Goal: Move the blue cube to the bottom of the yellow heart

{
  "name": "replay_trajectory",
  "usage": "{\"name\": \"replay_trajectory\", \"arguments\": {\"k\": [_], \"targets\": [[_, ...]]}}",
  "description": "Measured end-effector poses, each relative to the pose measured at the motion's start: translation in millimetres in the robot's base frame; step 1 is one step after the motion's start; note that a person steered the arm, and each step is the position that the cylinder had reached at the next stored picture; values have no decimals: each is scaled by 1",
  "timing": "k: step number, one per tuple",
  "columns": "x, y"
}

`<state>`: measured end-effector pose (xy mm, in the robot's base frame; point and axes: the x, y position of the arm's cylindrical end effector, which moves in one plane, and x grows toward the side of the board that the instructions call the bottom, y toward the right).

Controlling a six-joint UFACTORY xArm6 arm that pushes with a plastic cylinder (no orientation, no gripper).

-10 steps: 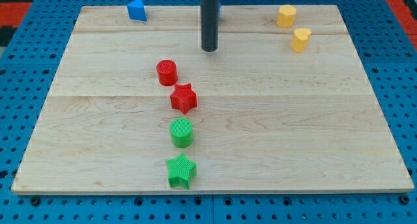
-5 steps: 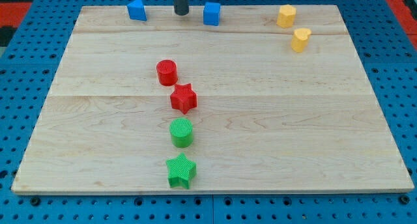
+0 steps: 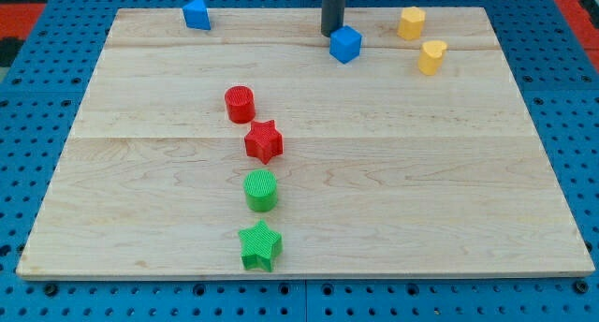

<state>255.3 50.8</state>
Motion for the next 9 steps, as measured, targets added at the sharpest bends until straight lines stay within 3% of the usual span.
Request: {"name": "replay_trajectory", "arguments": {"k": [3, 5, 6, 7, 9], "targets": [[90, 32], [107, 85], [127, 63], [156, 82], [156, 145]]}}
